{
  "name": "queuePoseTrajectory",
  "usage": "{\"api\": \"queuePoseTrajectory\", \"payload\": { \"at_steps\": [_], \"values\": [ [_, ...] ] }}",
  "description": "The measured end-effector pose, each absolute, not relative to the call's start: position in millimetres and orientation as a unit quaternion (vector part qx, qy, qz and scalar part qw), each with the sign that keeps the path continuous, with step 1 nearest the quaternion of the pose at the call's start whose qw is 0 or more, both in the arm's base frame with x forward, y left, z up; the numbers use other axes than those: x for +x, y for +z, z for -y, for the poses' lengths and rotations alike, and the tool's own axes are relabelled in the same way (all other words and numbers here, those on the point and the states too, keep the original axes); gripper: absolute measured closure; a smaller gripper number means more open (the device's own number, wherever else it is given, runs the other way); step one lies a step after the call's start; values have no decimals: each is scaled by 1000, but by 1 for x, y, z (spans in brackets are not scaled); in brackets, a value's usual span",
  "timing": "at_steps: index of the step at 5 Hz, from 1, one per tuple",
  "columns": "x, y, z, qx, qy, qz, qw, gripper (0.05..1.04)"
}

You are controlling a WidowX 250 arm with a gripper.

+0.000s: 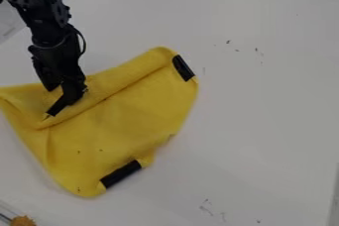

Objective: Unfold the cloth from centre to top left

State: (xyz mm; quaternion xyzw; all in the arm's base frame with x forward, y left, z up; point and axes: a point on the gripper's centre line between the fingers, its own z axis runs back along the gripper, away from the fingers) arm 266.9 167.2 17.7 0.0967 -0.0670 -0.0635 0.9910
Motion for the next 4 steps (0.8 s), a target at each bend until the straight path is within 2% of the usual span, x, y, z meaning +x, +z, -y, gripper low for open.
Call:
{"api": "queuePoseTrajectory", "payload": {
  "at_steps": [1,2,3,4],
  "values": [
    [266,12,-165,94,-68,65,991,579],
    [265,11,-165,97,-75,66,990,719],
    [265,10,-163,98,-78,68,990,916],
    [265,14,-160,106,-86,68,988,1011]
  ]
}}
